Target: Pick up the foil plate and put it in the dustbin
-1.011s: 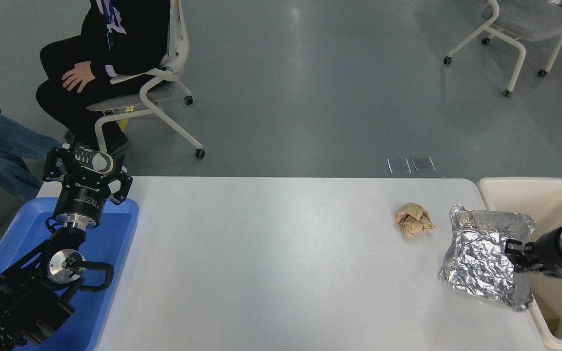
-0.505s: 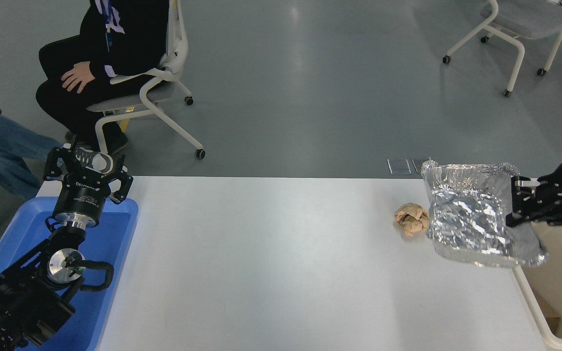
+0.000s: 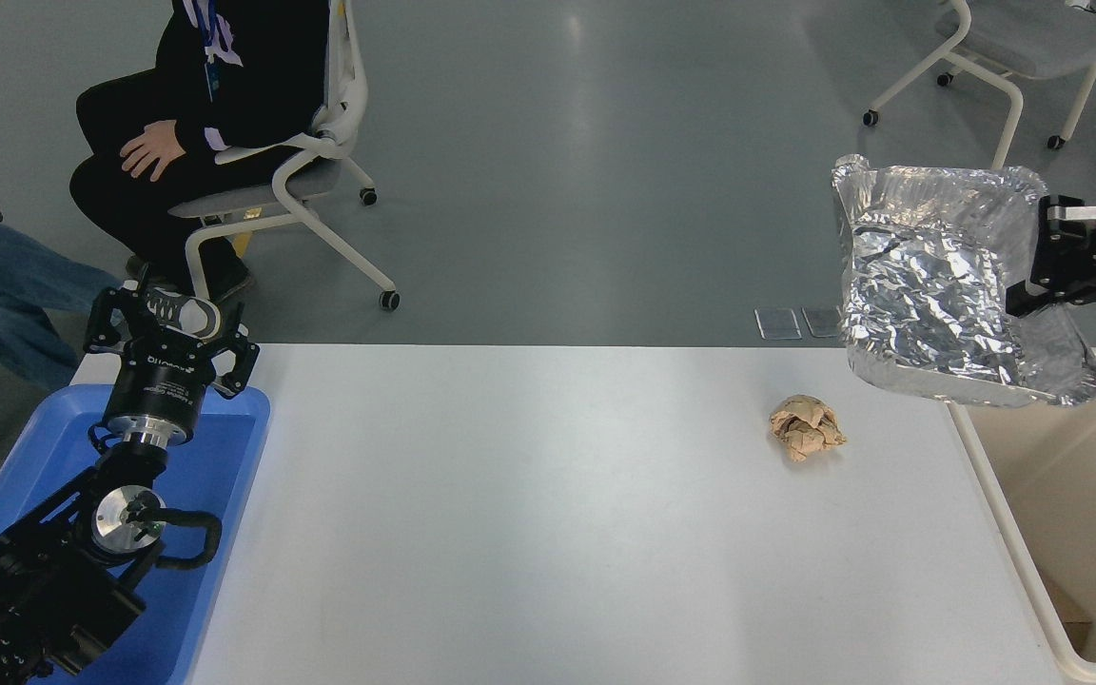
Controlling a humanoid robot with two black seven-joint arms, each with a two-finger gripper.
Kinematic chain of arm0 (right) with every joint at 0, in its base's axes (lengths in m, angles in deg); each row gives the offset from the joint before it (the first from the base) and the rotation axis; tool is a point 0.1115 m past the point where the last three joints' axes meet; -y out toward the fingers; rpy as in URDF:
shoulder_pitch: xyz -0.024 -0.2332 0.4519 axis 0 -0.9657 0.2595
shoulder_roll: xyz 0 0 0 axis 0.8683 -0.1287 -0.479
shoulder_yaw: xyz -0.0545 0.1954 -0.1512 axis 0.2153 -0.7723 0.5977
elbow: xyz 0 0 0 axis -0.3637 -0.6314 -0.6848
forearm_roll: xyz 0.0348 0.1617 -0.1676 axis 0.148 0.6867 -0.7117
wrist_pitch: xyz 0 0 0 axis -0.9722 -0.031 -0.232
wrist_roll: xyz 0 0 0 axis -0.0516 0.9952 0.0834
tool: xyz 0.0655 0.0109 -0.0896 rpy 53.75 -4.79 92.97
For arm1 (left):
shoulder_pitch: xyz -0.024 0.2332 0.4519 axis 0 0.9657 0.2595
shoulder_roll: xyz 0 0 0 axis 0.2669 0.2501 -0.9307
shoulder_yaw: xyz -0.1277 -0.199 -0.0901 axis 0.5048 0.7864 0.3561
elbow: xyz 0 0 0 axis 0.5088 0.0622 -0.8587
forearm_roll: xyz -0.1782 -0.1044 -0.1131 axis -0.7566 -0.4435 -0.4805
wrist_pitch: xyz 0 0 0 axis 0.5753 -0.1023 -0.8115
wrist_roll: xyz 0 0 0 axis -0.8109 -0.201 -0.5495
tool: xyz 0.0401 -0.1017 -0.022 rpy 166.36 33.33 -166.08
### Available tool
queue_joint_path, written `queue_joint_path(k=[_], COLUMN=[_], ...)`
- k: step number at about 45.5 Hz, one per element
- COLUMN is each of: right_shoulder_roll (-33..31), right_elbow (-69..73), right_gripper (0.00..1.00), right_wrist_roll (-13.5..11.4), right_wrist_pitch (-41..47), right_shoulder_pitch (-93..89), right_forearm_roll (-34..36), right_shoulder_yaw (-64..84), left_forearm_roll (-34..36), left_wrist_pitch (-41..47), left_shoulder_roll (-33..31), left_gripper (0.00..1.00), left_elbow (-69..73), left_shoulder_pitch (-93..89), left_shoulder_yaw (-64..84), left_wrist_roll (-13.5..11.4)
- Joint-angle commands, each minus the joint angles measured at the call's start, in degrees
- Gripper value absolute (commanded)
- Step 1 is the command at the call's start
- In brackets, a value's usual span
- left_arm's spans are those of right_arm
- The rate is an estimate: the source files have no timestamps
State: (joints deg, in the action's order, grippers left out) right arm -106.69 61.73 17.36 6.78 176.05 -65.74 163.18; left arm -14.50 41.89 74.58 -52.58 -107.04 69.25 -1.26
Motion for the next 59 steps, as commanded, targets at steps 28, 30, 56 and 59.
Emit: queue_joint_path(k=[28,30,56,59], right_shoulder_roll=[-9.1,-9.1,-0.93,1.79], right_elbow=[-48.18,-50.82,-73.58,-76.92], right_gripper=[0.0,0.0,0.0,0.0], right_wrist_roll=[-0.2,-0.2,-0.38,-0.38], right_wrist_pitch=[0.17,0.17,-21.27,-23.9], right_shoulder_pitch=[-49.44,-54.18,-93.66,-97.35], right_forearm_roll=[0.42,0.42,0.42,0.42], right_shoulder_yaw=[-17.53,-20.78,-45.23,-47.16], left_forearm_roll=[0.01,0.01,0.01,0.01], left_wrist_pitch=[-0.02,-0.02,-0.02,0.06], left_shoulder_roll=[0.0,0.0,0.0,0.0], left_gripper=[0.99,0.99,0.99,0.99], left_elbow=[0.07,-0.01,-0.01,-0.01], left_shoulder_pitch=[0.0,0.0,0.0,0.0], left_shoulder_yaw=[0.0,0.0,0.0,0.0], left_wrist_roll=[0.0,0.0,0.0,0.0])
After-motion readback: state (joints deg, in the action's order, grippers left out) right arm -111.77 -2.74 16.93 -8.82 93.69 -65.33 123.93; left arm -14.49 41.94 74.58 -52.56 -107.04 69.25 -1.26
